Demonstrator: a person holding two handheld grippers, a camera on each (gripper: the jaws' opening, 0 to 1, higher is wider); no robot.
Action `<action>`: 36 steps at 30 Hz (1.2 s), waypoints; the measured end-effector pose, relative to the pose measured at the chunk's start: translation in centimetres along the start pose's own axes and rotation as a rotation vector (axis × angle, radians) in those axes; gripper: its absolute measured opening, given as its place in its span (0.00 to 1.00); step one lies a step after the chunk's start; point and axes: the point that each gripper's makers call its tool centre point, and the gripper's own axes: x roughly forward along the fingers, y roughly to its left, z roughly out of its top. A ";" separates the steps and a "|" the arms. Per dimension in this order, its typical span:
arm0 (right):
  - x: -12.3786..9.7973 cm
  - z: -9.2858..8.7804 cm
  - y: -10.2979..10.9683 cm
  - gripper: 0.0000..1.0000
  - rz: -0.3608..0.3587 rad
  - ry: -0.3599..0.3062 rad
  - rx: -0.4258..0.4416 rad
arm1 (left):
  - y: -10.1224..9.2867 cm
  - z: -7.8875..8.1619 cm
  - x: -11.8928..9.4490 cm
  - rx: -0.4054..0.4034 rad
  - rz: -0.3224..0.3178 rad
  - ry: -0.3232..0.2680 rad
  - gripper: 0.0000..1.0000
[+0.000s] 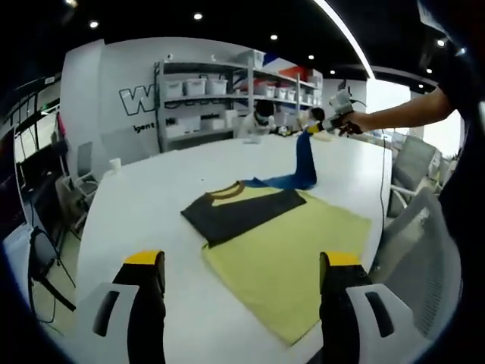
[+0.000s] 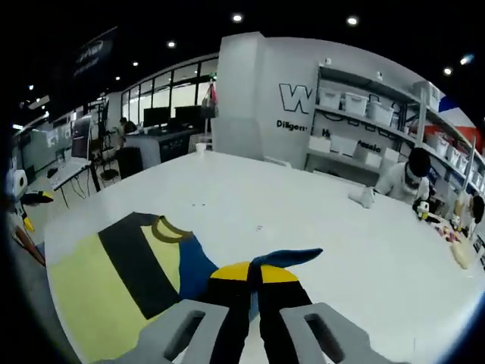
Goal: Fold the garment on the visible template until the final outline fits inside the template.
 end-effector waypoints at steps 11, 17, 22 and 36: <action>1.0 2.6 3.9 0.00 0.083 -0.017 0.001 | 0.1 0.3 -0.6 0.008 0.009 -0.017 0.81; 2.0 4.2 6.5 0.00 0.129 -0.026 0.017 | 0.7 -0.3 -1.1 -0.001 0.023 -0.012 0.81; 2.9 5.0 8.9 0.00 0.164 -0.022 0.009 | 1.0 -0.3 -1.4 -0.026 0.033 -0.034 0.80; 4.3 7.1 12.1 0.00 0.233 -0.029 -0.034 | 1.2 -1.0 -1.7 -0.051 0.039 -0.023 0.80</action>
